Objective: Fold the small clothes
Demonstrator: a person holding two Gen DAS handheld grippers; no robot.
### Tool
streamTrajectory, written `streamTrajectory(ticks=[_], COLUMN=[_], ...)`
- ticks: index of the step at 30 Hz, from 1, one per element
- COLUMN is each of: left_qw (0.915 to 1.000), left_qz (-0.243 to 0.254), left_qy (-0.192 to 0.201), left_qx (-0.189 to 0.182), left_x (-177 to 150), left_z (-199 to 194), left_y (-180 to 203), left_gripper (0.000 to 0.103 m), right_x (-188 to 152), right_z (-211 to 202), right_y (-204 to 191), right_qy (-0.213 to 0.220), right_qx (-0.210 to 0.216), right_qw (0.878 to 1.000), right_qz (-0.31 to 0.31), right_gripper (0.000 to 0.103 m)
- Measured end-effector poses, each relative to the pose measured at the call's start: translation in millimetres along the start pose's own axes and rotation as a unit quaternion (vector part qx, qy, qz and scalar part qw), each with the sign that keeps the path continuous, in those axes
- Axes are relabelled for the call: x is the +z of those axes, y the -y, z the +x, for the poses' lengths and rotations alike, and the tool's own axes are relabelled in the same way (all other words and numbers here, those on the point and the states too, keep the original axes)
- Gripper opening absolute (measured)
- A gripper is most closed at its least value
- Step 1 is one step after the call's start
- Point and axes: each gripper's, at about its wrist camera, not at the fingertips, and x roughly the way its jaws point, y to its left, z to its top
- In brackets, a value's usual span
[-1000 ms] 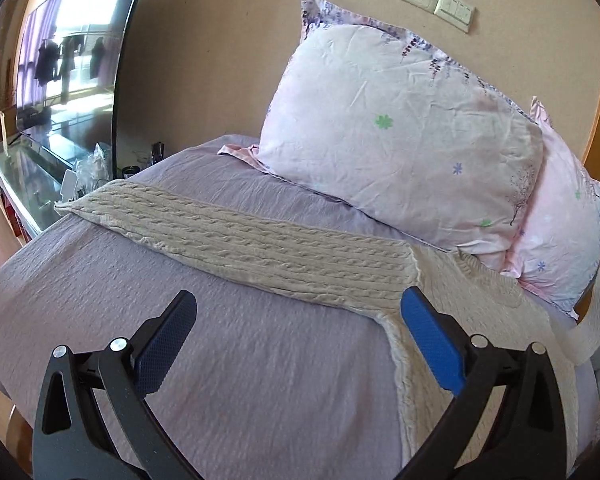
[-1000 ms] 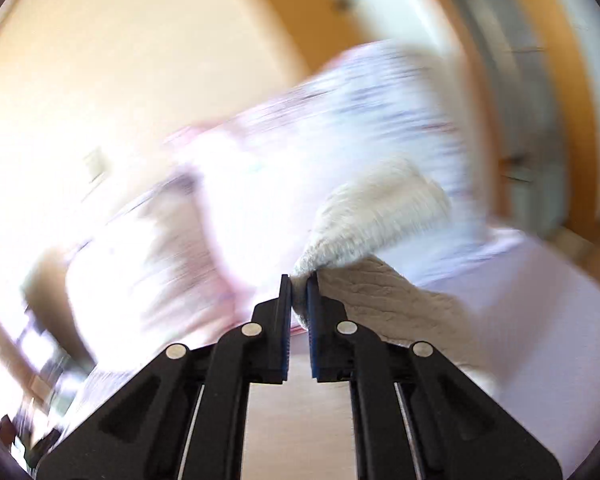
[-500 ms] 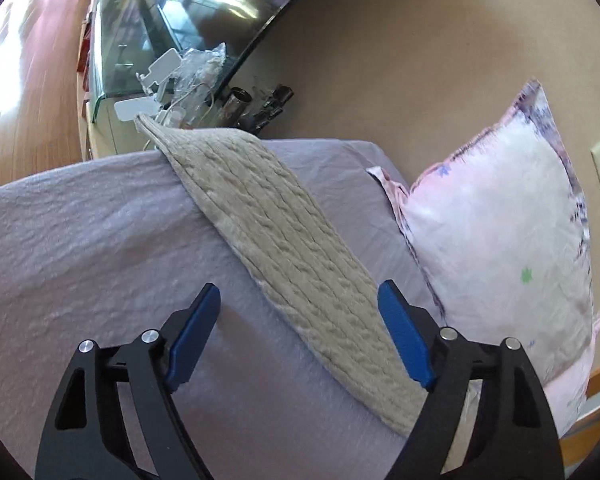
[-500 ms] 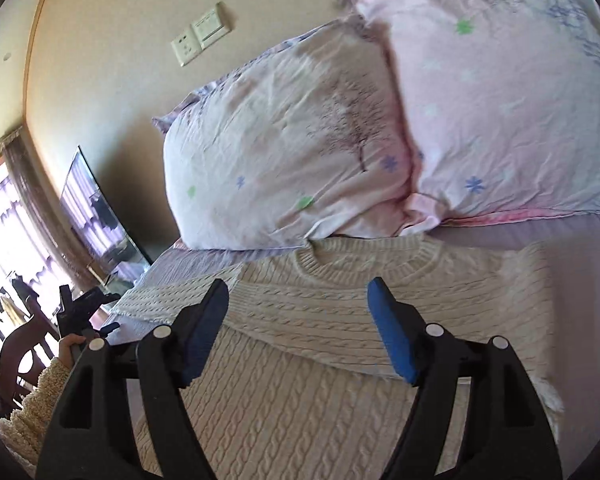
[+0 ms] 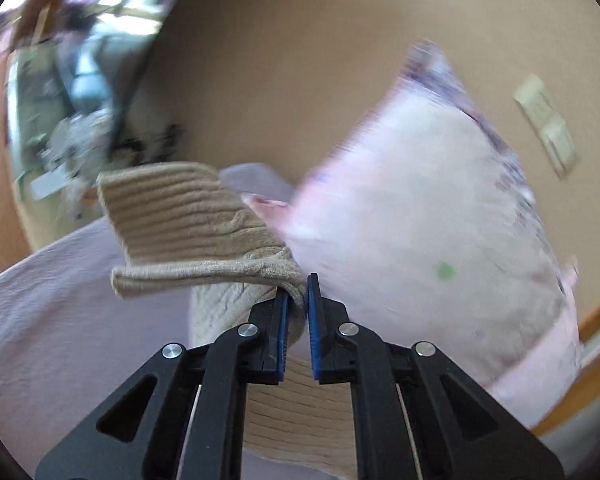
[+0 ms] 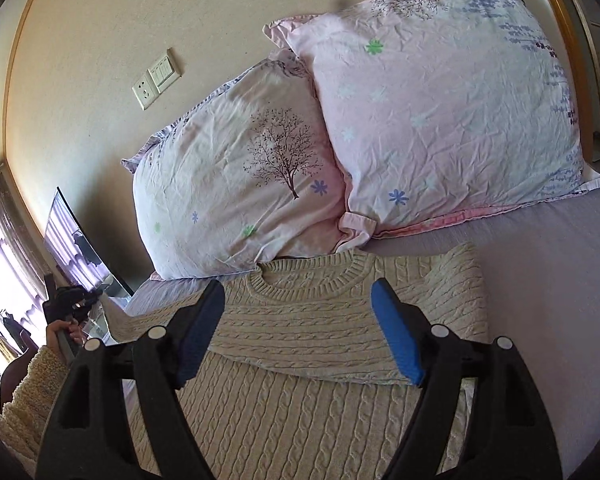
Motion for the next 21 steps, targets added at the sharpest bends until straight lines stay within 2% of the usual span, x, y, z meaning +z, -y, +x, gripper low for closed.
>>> streamTrajectory(ticks=[1,2,3,5,7,8,9,10,11,12,14,15,17,20,21], left_qw=[0.9977,0.9902,0.9784,0.9424,0.9004,0.8829,0.8680,0.8618,0.8628,0.8696,0.8932,0.9053,0.9195,0.9387,0.9438], left_qz=[0.052,0.103,0.150,0.232,0.302,0.329,0.353,0.364,0.363,0.355,0.337,0.331,0.327,0.284,0.266], left_qy=[-0.016,-0.039,-0.068,-0.141,-0.211,-0.236,-0.254,-0.262,-0.262,-0.254,-0.209,-0.180,-0.152,-0.160,-0.169], left_qx=[-0.040,-0.085,-0.125,-0.196,-0.232,-0.238,-0.239,-0.237,-0.235,-0.232,-0.212,-0.196,-0.157,-0.112,-0.099], left_x=[-17.2,-41.2,-69.0,-136.9,-207.0,-233.9,-254.6,-264.7,-266.1,-261.7,-242.2,-231.4,-210.8,-196.1,-193.9], left_z=[3.2,7.3,12.5,23.9,33.8,36.0,36.0,34.1,30.1,23.8,4.9,-5.6,-19.4,-29.1,-30.1], left_y=[43.3,85.7,123.4,187.8,230.1,240.7,246.4,245.5,239.5,229.2,203.9,190.2,164.8,122.6,109.0], left_gripper=[0.008,0.008,0.008,0.010,0.021,0.021,0.021,0.021,0.024,0.031,0.065,0.069,0.069,0.072,0.072], right_x=[0.2,0.1,-0.3,-0.8,-1.4,-1.9,-2.6,-3.8,-5.5,-7.3,-13.3,-17.1,-24.8,-36.2,-39.5], right_z=[1.2,3.5,6.6,16.2,26.6,30.1,31.8,31.7,31.4,31.6,37.0,42.4,56.9,81.8,89.8], right_y=[1.4,3.1,5.2,12.6,25.7,34.0,42.8,51.8,61.2,69.4,81.2,83.7,80.3,66.9,61.0], right_qy=[0.000,-0.003,-0.007,-0.022,-0.042,-0.052,-0.059,-0.064,-0.071,-0.080,-0.103,-0.116,-0.142,-0.179,-0.192], right_qx=[0.003,0.008,0.015,0.029,0.030,0.024,0.013,-0.001,-0.016,-0.028,-0.039,-0.035,-0.031,-0.035,-0.035], right_qw=[1.000,1.000,1.000,0.999,0.996,0.995,0.994,0.992,0.990,0.988,0.984,0.982,0.980,0.978,0.976], right_qz=[0.005,0.010,0.017,0.040,0.070,0.084,0.096,0.106,0.118,0.127,0.141,0.144,0.134,0.106,0.093], right_gripper=[0.076,0.076,0.076,0.076,0.076,0.076,0.074,0.071,0.068,0.063,0.054,0.049,0.047,0.044,0.034])
